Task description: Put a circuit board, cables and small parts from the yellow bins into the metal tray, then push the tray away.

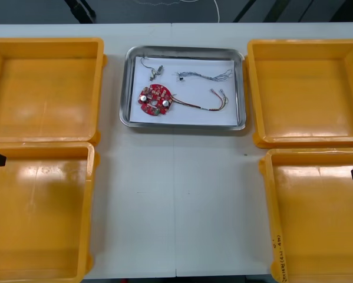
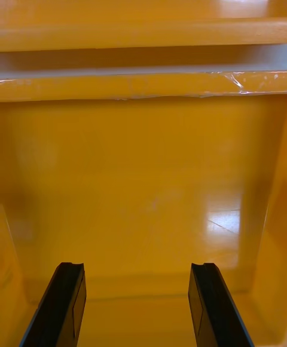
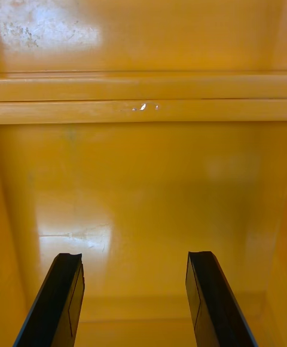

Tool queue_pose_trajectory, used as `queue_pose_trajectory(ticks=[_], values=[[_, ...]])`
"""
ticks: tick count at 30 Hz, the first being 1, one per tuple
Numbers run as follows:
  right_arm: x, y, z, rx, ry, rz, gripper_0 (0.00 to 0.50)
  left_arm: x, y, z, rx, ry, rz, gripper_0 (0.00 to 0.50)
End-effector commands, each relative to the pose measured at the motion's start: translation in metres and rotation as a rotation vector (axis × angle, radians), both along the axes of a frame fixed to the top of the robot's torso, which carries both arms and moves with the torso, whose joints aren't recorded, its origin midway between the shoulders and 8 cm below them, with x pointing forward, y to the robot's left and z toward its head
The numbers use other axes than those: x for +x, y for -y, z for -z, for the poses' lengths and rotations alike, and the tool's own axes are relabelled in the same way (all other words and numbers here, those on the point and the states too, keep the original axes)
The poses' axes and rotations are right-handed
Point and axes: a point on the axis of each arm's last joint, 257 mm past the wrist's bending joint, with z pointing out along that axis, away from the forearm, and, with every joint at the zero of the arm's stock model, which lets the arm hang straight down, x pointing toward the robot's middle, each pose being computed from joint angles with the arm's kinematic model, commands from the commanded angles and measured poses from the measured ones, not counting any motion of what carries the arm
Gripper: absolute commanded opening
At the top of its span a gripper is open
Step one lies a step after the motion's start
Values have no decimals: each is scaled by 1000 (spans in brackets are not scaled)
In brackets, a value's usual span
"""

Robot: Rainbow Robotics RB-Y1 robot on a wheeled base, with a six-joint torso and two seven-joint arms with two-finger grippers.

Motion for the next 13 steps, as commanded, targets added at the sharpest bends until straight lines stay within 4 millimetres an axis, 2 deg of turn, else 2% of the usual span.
queue_pose_trajectory(ticks=[1, 13], values=[[-4, 4, -9, -17, 18, 2, 500, -5, -15, -14, 47, 18, -17, 500], [-4, 2, -8, -11, 16, -8, 500, -5, -15, -14, 47, 18, -17, 500]])
